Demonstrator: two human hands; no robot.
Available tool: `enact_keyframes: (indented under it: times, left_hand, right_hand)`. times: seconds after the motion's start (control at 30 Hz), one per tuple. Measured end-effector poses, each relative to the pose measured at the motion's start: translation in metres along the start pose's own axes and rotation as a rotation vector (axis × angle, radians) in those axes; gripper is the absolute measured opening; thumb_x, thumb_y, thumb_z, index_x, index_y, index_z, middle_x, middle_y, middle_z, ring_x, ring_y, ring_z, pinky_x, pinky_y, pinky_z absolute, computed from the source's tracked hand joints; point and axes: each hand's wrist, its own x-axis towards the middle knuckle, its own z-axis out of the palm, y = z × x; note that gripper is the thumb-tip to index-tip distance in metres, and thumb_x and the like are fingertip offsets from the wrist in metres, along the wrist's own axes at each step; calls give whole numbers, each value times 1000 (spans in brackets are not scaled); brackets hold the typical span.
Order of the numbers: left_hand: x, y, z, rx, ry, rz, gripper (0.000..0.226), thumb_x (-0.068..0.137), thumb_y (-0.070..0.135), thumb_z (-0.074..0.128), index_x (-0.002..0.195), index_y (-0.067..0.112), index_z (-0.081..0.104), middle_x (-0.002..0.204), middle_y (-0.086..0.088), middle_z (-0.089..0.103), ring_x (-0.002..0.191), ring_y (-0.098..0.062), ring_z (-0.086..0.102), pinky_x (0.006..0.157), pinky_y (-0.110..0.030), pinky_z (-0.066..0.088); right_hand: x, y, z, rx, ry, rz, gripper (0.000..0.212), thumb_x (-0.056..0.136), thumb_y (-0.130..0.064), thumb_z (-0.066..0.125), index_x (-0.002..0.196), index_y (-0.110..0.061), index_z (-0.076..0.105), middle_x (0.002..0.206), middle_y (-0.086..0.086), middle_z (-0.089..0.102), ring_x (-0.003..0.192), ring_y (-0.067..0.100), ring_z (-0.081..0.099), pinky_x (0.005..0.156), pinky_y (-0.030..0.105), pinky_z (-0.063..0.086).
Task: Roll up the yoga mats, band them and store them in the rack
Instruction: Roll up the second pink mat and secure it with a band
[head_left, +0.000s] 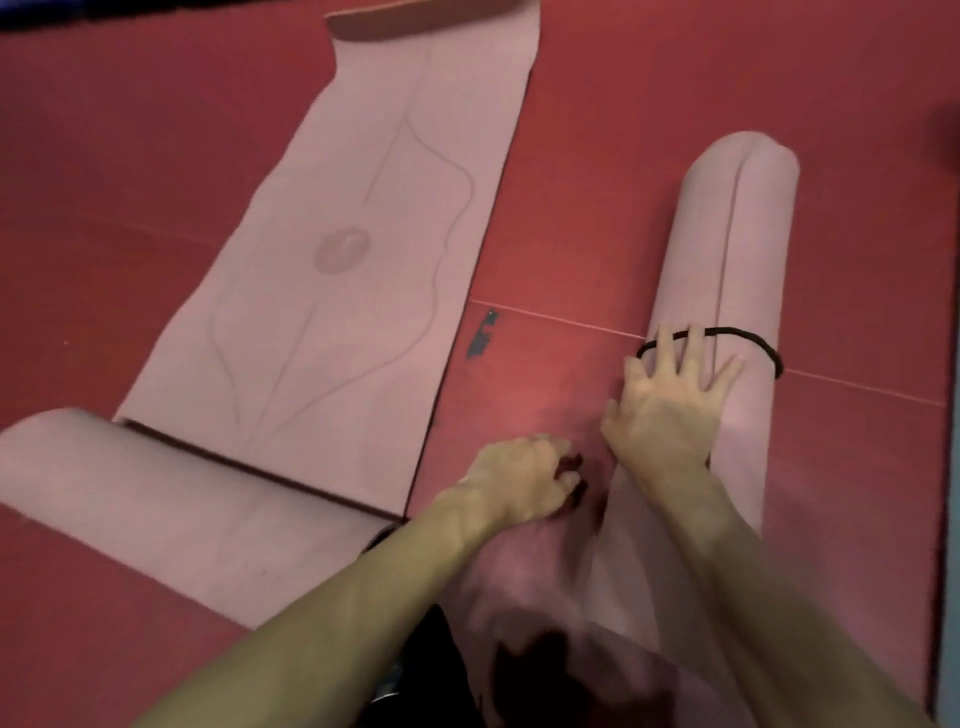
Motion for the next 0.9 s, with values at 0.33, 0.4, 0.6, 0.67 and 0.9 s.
enact_keyframes:
  times: [0.33, 0.4, 0.6, 0.67, 0.9]
  left_hand:
    - [-74, -117, -25, 103, -571, -179, 49, 96, 53, 64, 131, 20, 70, 127, -1, 70, 106, -17, 65, 82, -14, 43]
    - [-86, -142, -17, 12, -565, -178, 38, 90, 45, 75, 125, 31, 71, 120, 8, 71, 111, -13, 65, 81, -16, 40]
    - [-65, -156, 30, 307, -235, -131, 46, 94, 55, 54, 119, 20, 69, 127, -10, 70, 120, -33, 65, 96, -34, 50]
    - [-50, -142, 30, 272, -162, -103, 45, 95, 56, 52, 117, 21, 70, 122, -11, 72, 117, -34, 66, 95, -36, 49]
    - [-11, -72, 20, 227, 12, 78, 39, 99, 35, 49, 125, 10, 65, 122, -15, 72, 111, -36, 68, 87, -38, 48]
  right_hand:
    - [-34, -114, 8, 9, -401, -340, 52, 101, -48, 48, 146, -22, 50, 167, 7, 29, 160, 34, 1, 122, 69, -8]
    - [-47, -131, 20, 47, -455, -391, 55, 101, -50, 48, 148, -22, 48, 169, 7, 26, 161, 32, -1, 124, 66, -5]
    - [-74, -125, 49, 127, -560, -403, 73, 100, -54, 53, 159, -15, 33, 172, 8, 19, 161, 28, 3, 128, 54, 8]
    - [-78, -114, 47, 163, -621, -459, 87, 95, -52, 64, 163, -17, 23, 173, 5, 14, 161, 24, 2, 129, 50, 9]
    - [-70, -86, 27, 642, -685, -228, 93, 77, -22, 85, 154, -27, 35, 129, -8, 64, 116, 11, 62, 94, 16, 47]
